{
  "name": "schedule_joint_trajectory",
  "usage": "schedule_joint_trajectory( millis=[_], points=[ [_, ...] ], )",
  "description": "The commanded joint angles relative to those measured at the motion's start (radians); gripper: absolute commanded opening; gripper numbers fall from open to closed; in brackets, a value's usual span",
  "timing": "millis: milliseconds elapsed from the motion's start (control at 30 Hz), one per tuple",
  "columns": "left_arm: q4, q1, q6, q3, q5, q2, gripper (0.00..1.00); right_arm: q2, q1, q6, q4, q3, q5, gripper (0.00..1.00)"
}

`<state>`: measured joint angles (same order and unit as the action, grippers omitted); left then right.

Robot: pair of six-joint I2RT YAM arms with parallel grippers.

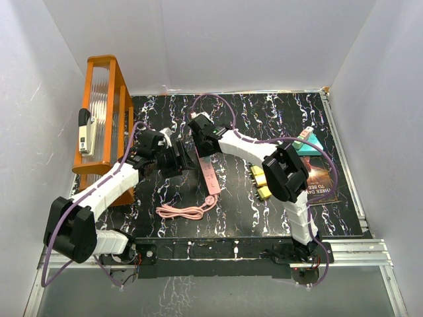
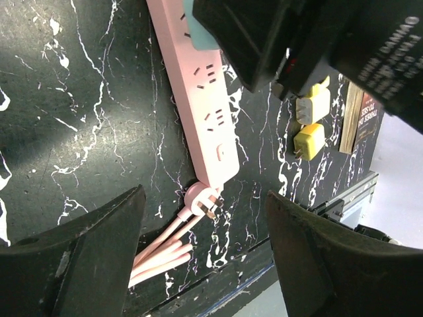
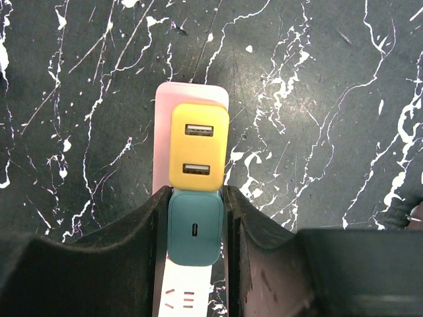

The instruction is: Pull the plug off the socket

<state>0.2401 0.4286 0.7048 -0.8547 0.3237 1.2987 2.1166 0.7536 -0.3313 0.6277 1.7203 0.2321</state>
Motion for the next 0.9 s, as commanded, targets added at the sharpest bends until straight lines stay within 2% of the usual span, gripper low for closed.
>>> schedule_joint_trajectory(
  millis=[0, 167, 400, 600, 800, 867],
  points=[
    [-0.016, 0.003, 0.038, -0.001, -0.009, 0.044, 0.68, -0.056, -0.020, -0.011, -0.075, -0.020, -0.076, 0.14],
    [-0.083, 0.001, 0.070, -0.060, 0.022, 0.185, 0.59, -0.114, -0.069, -0.023, -0.138, -0.091, -0.195, 0.00],
    [-0.183, -0.005, 0.104, -0.196, 0.082, 0.414, 0.55, -0.153, -0.154, -0.073, -0.238, -0.186, -0.426, 0.00],
    [-0.198, -0.005, 0.086, -0.261, 0.074, 0.524, 0.51, -0.179, -0.185, -0.101, -0.303, -0.238, -0.513, 0.00],
    [-0.194, -0.005, 0.062, -0.261, 0.024, 0.591, 0.47, -0.184, -0.196, -0.113, -0.323, -0.254, -0.570, 0.00],
    [-0.197, -0.005, 0.054, -0.259, 0.027, 0.611, 0.43, -0.181, -0.198, -0.116, -0.324, -0.249, -0.582, 0.00]
  ],
)
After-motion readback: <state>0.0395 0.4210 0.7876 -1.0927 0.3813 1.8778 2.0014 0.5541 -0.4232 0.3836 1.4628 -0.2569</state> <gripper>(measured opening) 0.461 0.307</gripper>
